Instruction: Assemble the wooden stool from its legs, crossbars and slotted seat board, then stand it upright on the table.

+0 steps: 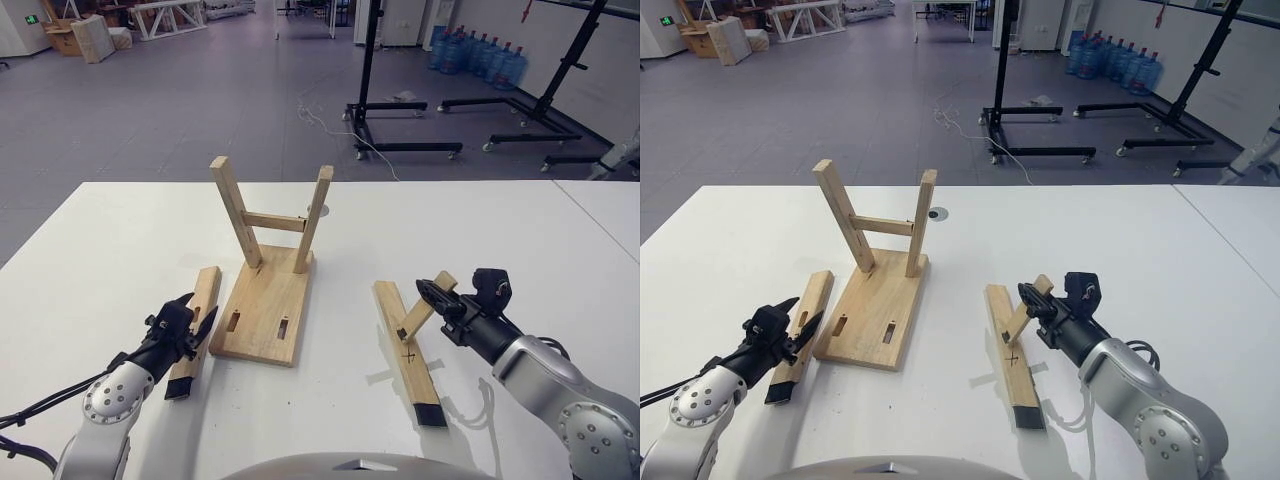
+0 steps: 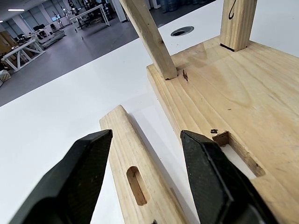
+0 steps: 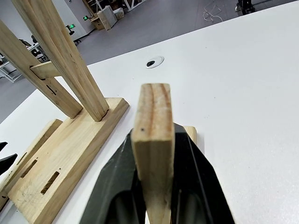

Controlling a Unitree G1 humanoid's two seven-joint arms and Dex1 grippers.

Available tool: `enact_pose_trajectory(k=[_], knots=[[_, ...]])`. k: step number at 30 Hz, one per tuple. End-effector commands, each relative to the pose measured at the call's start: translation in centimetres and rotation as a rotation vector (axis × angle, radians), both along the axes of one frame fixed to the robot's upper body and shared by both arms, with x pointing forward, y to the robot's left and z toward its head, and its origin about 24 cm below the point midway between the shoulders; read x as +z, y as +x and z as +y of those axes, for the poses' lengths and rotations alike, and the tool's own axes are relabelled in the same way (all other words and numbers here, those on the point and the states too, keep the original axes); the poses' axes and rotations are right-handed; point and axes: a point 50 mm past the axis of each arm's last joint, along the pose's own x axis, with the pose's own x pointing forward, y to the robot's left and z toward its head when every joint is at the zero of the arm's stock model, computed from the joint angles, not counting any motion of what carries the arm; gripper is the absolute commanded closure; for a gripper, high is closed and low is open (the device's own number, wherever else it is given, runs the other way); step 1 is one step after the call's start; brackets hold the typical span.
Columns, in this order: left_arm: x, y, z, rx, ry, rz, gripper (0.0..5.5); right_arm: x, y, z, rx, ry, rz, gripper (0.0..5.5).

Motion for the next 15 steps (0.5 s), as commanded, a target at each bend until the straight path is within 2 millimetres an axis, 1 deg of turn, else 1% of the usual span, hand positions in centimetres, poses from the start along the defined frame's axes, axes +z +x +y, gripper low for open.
enact_pose_trajectory(k=[1, 10, 15], knots=[[-0.2, 0.2, -0.1, -0.012, 0.012, 0.004, 2.83, -0.8, -0.1, -0.2, -0.036, 0.000, 0.031, 5.11], [-0.5, 0.2, -0.1, -0.018, 0.022, 0.008, 2.83, -1.0, 0.0, -0.9, -0.102, -0.041, 0.014, 5.11], [-0.6, 0.1, -0.1, -0.014, 0.025, 0.006, 2.83, -1.3, -0.3, -1.5, -0.128, -0.042, 0.031, 5.11]])
